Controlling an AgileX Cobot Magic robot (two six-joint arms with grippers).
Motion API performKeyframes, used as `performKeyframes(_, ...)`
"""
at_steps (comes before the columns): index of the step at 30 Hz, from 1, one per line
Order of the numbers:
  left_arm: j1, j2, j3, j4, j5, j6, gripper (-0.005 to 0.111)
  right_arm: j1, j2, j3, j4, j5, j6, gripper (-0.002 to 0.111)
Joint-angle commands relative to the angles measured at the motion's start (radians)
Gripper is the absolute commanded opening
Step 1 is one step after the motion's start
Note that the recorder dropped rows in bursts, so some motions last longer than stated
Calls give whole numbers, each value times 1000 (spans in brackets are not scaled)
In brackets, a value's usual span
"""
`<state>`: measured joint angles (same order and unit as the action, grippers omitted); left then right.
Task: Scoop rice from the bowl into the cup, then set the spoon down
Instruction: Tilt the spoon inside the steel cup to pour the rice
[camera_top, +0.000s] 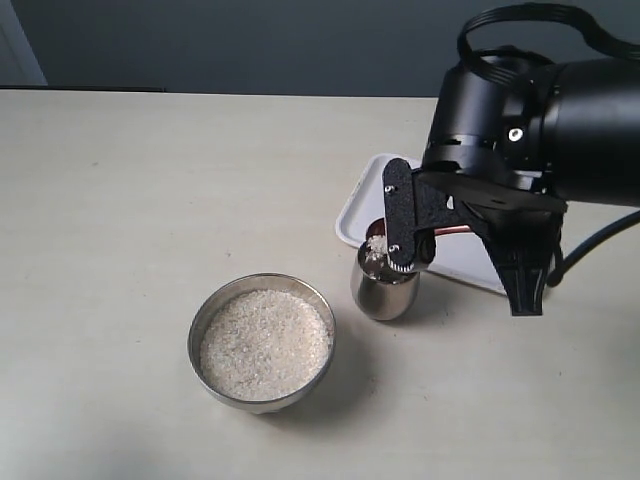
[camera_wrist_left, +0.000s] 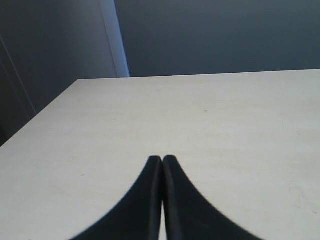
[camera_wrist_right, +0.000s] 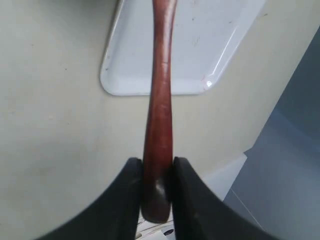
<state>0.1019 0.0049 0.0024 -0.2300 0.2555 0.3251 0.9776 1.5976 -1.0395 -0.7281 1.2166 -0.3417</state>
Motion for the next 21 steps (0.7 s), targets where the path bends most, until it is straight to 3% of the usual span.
performKeyframes(1,-4,-5,-2,0,-9,-4,1,2,2,1,-11,5,3,-1)
performKeyframes(21,-4,-5,-2,0,-9,-4,1,1,2,1,-55,5,-5,-1)
